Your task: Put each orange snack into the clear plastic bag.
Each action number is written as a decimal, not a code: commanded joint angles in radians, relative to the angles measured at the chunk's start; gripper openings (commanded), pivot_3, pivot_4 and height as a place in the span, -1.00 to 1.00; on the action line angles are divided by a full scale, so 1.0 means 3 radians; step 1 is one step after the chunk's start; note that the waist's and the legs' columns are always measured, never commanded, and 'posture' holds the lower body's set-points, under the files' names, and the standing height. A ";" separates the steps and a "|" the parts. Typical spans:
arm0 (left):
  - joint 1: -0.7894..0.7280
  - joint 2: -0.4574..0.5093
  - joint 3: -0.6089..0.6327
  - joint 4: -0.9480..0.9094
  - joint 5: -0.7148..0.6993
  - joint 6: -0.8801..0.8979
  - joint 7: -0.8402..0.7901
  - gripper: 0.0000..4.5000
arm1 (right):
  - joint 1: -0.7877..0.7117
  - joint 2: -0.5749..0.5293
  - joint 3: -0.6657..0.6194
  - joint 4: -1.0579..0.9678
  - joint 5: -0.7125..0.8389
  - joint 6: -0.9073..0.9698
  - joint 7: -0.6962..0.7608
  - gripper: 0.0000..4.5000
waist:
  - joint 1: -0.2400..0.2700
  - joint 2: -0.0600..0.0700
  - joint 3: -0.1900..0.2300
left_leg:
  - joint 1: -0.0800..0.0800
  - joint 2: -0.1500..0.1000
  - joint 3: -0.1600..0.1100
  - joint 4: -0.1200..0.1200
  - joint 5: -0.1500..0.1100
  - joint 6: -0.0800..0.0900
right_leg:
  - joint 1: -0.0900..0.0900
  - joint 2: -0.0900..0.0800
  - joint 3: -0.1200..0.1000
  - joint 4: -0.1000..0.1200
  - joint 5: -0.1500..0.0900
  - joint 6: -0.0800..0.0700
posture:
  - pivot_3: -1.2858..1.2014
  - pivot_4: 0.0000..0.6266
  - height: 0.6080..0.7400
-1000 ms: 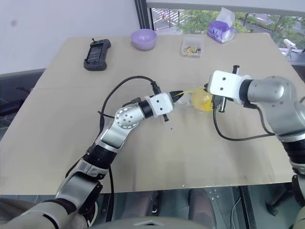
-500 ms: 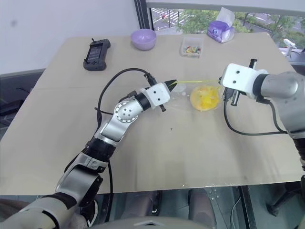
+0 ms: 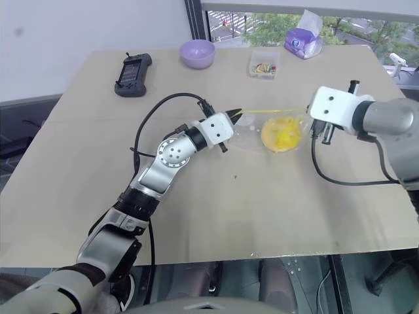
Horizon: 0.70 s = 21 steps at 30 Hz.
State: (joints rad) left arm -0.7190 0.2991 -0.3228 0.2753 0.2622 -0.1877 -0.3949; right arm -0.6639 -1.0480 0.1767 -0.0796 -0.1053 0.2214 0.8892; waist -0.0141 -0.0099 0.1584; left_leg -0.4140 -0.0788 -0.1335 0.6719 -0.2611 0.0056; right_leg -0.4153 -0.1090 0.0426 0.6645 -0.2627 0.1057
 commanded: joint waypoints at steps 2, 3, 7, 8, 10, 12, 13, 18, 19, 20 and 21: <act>-0.0148 -0.0026 0.0161 0.0110 -0.0007 -0.0066 0.0136 -1.00 | -0.0146 -0.0032 -0.0254 0.0161 -0.0156 0.0033 -0.0203 -0.99 | 0.0000 0.0000 0.0000 | 0.0000 0.0000 0.0000 0.0000 0.0000 0.0000 | 0.0000 0.0000 0.0000 0.0000 0.0000 0.0000 | 0.03 -0.52 1.00; -0.0193 -0.0053 0.0152 0.0161 -0.0001 -0.0086 0.0153 -1.00 | -0.0203 0.0012 -0.0248 0.0204 -0.0172 0.0005 -0.0264 -0.99 | -0.0001 0.0000 0.0000 | 0.0000 0.0000 0.0000 0.0000 0.0000 0.0000 | 0.0000 0.0000 0.0000 0.0000 0.0000 0.0000 | 0.03 -0.52 1.00; -0.0573 -0.0219 0.0157 0.0522 0.0030 -0.0199 0.0340 -1.00 | -0.0598 0.0272 -0.0245 0.0515 -0.0288 -0.0217 -0.0681 -0.99 | -0.0006 0.0000 0.0000 | 0.0000 -0.0001 0.0002 0.0001 0.0000 0.0000 | -0.0001 0.0000 0.0001 0.0002 0.0000 0.0000 | 0.03 -0.52 1.00; -0.0672 -0.0253 0.0177 0.0611 0.0032 -0.0224 0.0402 -1.00 | -0.0678 0.0320 -0.0254 0.0581 -0.0307 -0.0277 -0.0756 -0.99 | -0.0004 -0.0001 0.0000 | 0.0000 -0.0001 0.0003 0.0001 0.0000 0.0000 | -0.0003 0.0000 0.0001 0.0002 0.0000 0.0000 | 0.03 -0.52 1.00; -0.0873 -0.0307 0.0239 0.0775 0.0030 -0.0262 0.0547 -1.00 | -0.0820 0.0398 -0.0285 0.0676 -0.0329 -0.0362 -0.0879 -0.99 | -0.0003 -0.0001 0.0001 | -0.0002 -0.0001 0.0002 -0.0001 0.0000 0.0000 | -0.0004 0.0000 0.0001 0.0001 0.0000 0.0000 | 0.03 -0.52 1.00; -0.0983 -0.0329 0.0285 0.0865 0.0024 -0.0309 0.0627 -1.00 | -0.0887 0.0439 -0.0311 0.0713 -0.0343 -0.0420 -0.0926 -0.99 | -0.0005 -0.0001 0.0001 | -0.0005 -0.0003 0.0002 -0.0004 0.0000 0.0000 | -0.0007 -0.0002 0.0001 -0.0003 0.0000 0.0000 | 0.03 -0.52 1.00; -0.1012 -0.0332 0.0313 0.0859 0.0001 -0.0321 0.0636 -1.00 | -0.0879 0.0430 -0.0328 0.0692 -0.0319 -0.0415 -0.0886 -0.99 | -0.0005 -0.0001 0.0001 | -0.0005 -0.0005 0.0003 -0.0007 0.0000 0.0000 | -0.0007 -0.0004 0.0001 -0.0006 0.0000 0.0000 | 0.03 -0.52 1.00; -0.0774 -0.0259 0.0274 0.0567 -0.0093 -0.0222 0.0284 -1.00 | -0.0327 0.0228 -0.0393 0.0182 0.0010 -0.0013 -0.0244 -0.99 | 0.0005 0.0000 0.0000 | -0.0006 -0.0010 0.0001 -0.0008 0.0000 0.0000 | -0.0006 -0.0007 -0.0001 -0.0006 0.0000 0.0000 | 0.03 -0.52 1.00; -0.0693 -0.0232 0.0250 0.0481 -0.0092 -0.0187 0.0207 -1.00 | -0.0196 0.0194 -0.0408 0.0045 0.0073 0.0088 -0.0143 -0.99 | -0.0003 0.0000 0.0000 | -0.0006 -0.0010 -0.0001 -0.0007 0.0000 0.0000 | -0.0005 -0.0008 -0.0003 -0.0006 0.0000 0.0000 | 0.03 -0.52 1.00; -0.0534 -0.0179 0.0202 0.0295 -0.0136 -0.0049 0.0010 -1.00 | 0.0011 0.0138 -0.0422 -0.0169 0.0172 0.0241 -0.0005 -0.99 | -0.0006 0.0000 0.0000 | -0.0006 -0.0010 -0.0001 -0.0006 0.0000 0.0001 | -0.0005 -0.0008 -0.0002 -0.0005 0.0000 0.0000 | 0.03 -0.52 1.00; -0.0373 -0.0108 0.0151 0.0094 -0.0157 0.0074 -0.0182 -1.00 | 0.0214 0.0085 -0.0440 -0.0384 0.0277 0.0420 0.0123 -0.99 | -0.0011 0.0000 0.0000 | -0.0006 -0.0011 0.0000 -0.0006 0.0000 0.0001 | -0.0006 -0.0008 0.0000 -0.0004 0.0000 0.0000 | 0.03 -0.52 1.00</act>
State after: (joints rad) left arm -0.8532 0.2452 -0.2665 0.3965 0.2346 -0.2016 -0.3879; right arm -0.6190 -0.9839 0.0950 -0.1074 -0.0608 0.2845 0.8758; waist -0.0175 -0.0099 0.1584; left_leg -0.4160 -0.0819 -0.1337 0.6705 -0.2611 0.0059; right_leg -0.4172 -0.1115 0.0426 0.6641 -0.2628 0.1057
